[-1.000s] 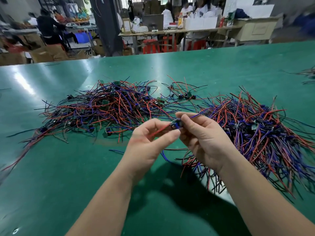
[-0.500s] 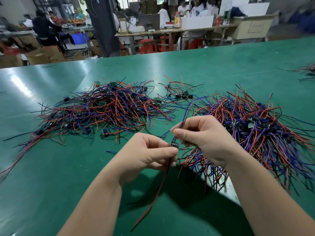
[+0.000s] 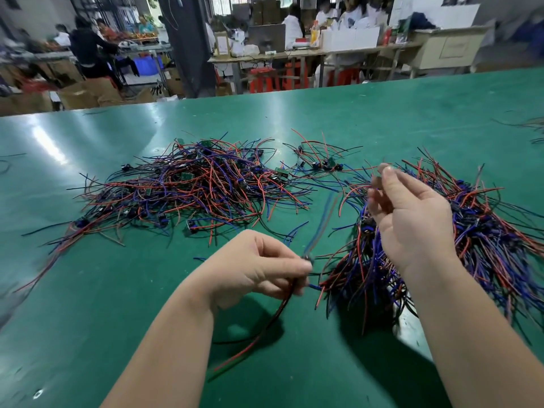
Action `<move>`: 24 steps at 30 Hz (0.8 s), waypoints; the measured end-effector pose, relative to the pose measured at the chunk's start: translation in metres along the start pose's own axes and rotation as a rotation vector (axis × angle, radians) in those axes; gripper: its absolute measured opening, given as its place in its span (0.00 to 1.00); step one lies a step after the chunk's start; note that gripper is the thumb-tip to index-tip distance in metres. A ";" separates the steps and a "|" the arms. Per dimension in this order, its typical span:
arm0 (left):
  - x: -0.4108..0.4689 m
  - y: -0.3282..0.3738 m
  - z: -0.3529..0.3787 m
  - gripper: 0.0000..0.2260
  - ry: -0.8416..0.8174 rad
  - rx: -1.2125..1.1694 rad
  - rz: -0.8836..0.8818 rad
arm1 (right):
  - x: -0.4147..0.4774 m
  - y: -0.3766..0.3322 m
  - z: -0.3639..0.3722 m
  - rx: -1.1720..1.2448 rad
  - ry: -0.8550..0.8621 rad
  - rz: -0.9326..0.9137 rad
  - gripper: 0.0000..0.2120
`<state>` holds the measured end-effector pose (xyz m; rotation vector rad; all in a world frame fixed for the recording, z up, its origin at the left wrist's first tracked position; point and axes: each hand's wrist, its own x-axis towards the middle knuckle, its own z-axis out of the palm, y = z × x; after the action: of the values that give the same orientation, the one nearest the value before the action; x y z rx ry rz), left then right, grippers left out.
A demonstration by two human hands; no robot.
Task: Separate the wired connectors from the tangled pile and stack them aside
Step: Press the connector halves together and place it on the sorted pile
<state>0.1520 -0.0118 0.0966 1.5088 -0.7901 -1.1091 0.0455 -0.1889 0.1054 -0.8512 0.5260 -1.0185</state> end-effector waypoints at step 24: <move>0.021 -0.009 -0.014 0.15 0.445 -0.276 0.003 | 0.023 -0.021 -0.043 -1.760 -0.091 -0.150 0.18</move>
<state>0.1720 -0.0233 0.0836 1.4421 -0.3181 -0.7981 0.0140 -0.2305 0.0973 -2.4703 1.3066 -0.4132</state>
